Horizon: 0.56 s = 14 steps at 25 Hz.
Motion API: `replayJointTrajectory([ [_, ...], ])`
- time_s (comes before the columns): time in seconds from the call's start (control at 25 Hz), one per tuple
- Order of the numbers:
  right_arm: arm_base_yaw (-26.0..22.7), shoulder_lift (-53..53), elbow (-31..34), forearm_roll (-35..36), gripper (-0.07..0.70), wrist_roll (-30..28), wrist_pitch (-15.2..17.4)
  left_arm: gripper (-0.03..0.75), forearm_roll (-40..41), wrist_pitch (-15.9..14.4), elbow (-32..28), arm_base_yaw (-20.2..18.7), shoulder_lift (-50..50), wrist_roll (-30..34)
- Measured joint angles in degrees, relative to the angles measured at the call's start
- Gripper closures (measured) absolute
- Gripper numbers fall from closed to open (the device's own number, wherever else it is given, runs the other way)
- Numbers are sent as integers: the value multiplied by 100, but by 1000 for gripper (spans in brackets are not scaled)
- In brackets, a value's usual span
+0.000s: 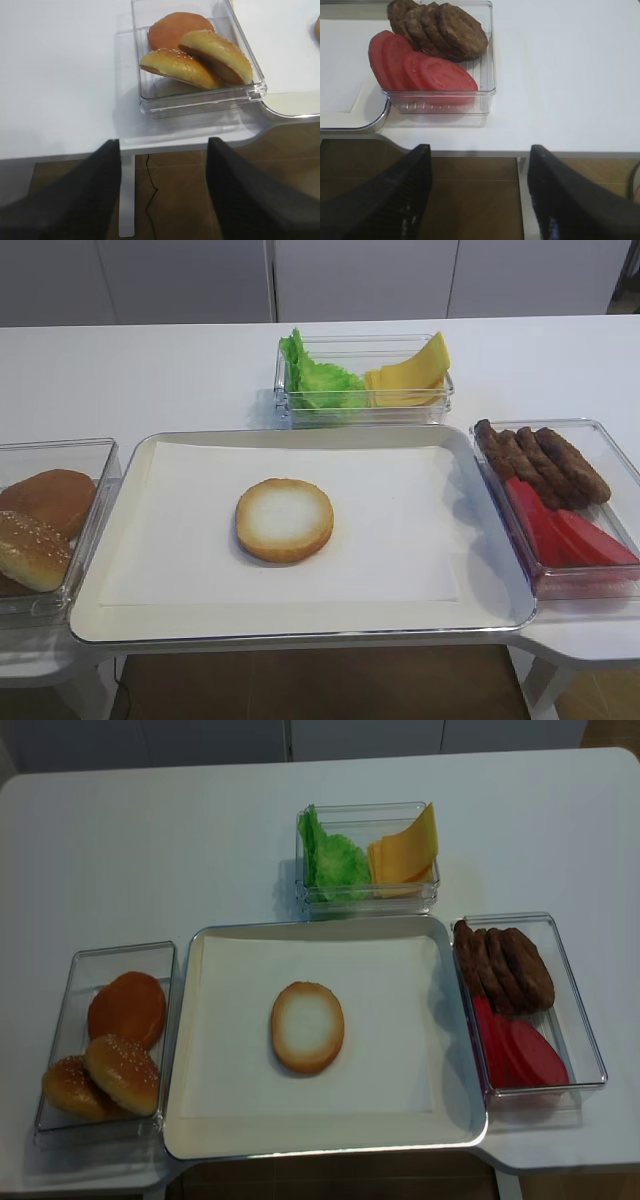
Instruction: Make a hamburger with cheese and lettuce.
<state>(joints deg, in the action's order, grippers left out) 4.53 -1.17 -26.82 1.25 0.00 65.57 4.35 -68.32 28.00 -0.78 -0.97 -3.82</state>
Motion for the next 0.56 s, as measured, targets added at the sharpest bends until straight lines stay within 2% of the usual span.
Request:
replayJointTrajectory([
  [0.56, 0, 0, 0, 0, 157, 0, 0, 312, 0, 0, 0, 0, 0, 0],
])
